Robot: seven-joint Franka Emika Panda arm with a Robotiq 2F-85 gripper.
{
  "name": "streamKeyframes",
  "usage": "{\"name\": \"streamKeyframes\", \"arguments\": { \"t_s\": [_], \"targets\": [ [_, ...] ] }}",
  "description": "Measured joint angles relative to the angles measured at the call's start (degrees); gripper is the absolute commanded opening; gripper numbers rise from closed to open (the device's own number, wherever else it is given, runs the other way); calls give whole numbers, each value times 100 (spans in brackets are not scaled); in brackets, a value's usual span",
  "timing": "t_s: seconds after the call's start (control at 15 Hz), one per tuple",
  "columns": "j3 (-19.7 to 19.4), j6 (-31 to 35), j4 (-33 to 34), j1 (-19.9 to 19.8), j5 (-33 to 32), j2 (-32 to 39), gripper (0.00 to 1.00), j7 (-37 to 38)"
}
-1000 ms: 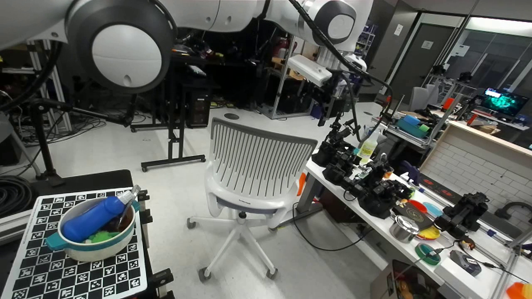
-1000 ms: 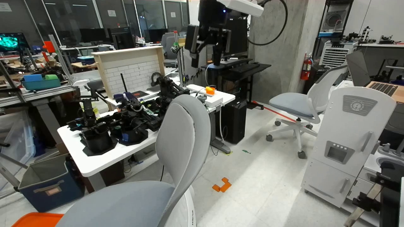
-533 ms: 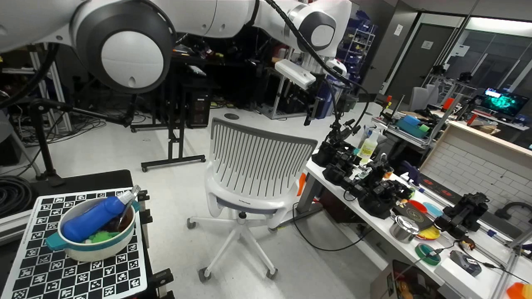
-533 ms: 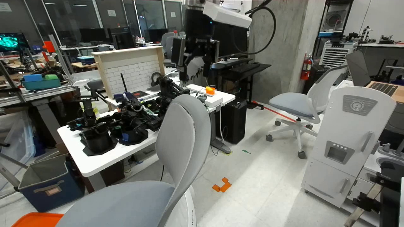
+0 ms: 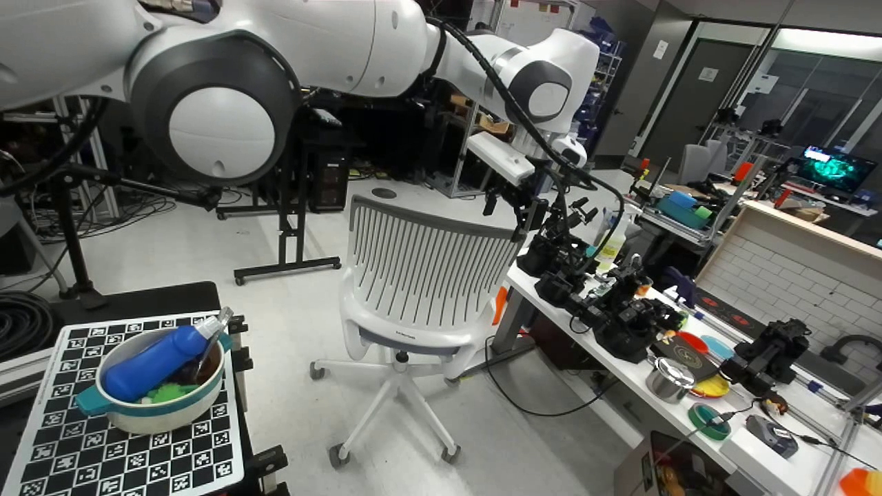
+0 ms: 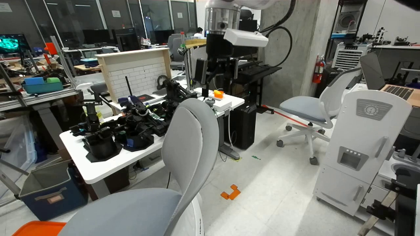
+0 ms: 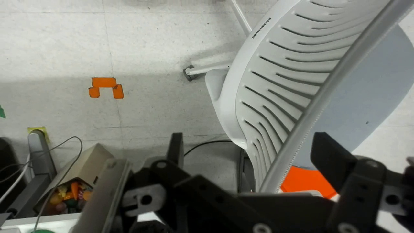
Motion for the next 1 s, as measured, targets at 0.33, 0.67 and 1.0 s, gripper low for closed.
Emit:
{"name": "streamKeyframes", "arguments": {
  "t_s": [0.33,0.67,1.0],
  "targets": [
    [4,419,4,108,0,125,100,-88],
    [4,637,3,181,0,252,74,-114],
    [23,806,19,156,12,343,37,-116]
  ]
}}
